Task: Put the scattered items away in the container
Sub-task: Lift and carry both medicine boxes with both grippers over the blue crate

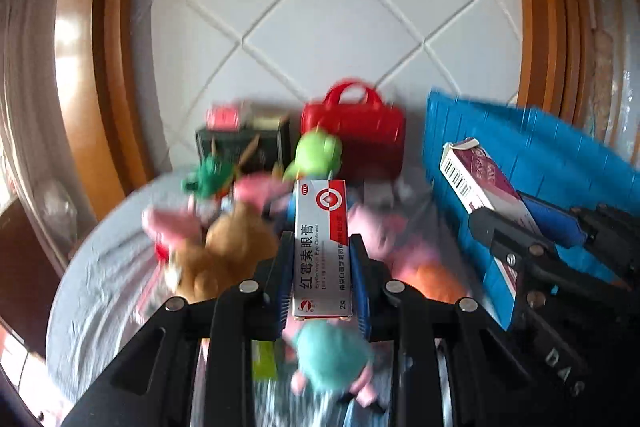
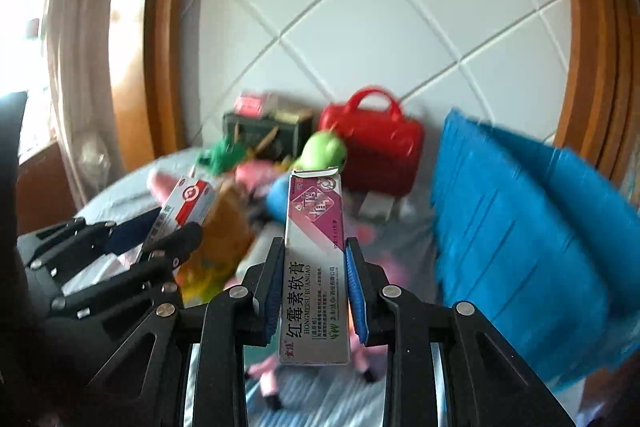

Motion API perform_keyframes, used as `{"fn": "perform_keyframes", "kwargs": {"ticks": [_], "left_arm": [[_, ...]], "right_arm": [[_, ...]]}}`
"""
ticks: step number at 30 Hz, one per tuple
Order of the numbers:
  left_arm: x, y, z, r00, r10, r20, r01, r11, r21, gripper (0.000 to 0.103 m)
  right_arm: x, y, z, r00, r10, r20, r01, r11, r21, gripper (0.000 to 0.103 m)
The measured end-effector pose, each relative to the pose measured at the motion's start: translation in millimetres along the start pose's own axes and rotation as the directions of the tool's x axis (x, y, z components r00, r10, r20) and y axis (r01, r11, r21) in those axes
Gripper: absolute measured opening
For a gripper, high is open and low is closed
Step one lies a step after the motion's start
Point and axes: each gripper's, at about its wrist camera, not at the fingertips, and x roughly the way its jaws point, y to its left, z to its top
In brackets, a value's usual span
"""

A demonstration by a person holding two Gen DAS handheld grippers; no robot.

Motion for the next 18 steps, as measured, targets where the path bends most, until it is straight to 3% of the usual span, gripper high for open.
{"fn": "perform_keyframes", "kwargs": {"ticks": [4,7,14,16,18], "left_arm": [[0,-33,47,0.995,-0.001,0.103,-0.001,1.000,0.018,0.025],[12,-71,79,0.993,-0.015,0.116,0.012,0.999,0.032,0.026],[49,-192,165,0.990,-0.136,0.036,0.133,0.989,0.063,0.026],[69,-227,183,0.983,-0.182,-0.028,0.183,0.982,0.055,0.026],[102,-266,198,0.967,-0.207,-0.146,0.213,0.976,0.031,0.025]], "right_arm": [[-12,-37,40,0.995,-0.044,0.090,0.043,0.999,0.004,0.028],[-20,-80,63,0.987,-0.077,0.138,0.076,0.997,0.016,0.028],[-20,-219,102,0.971,-0.186,0.150,0.194,0.980,-0.043,0.028],[-7,-262,108,0.970,-0.213,0.121,0.222,0.973,-0.067,0.028],[14,-312,111,0.973,-0.224,0.057,0.228,0.971,-0.069,0.028]]}}
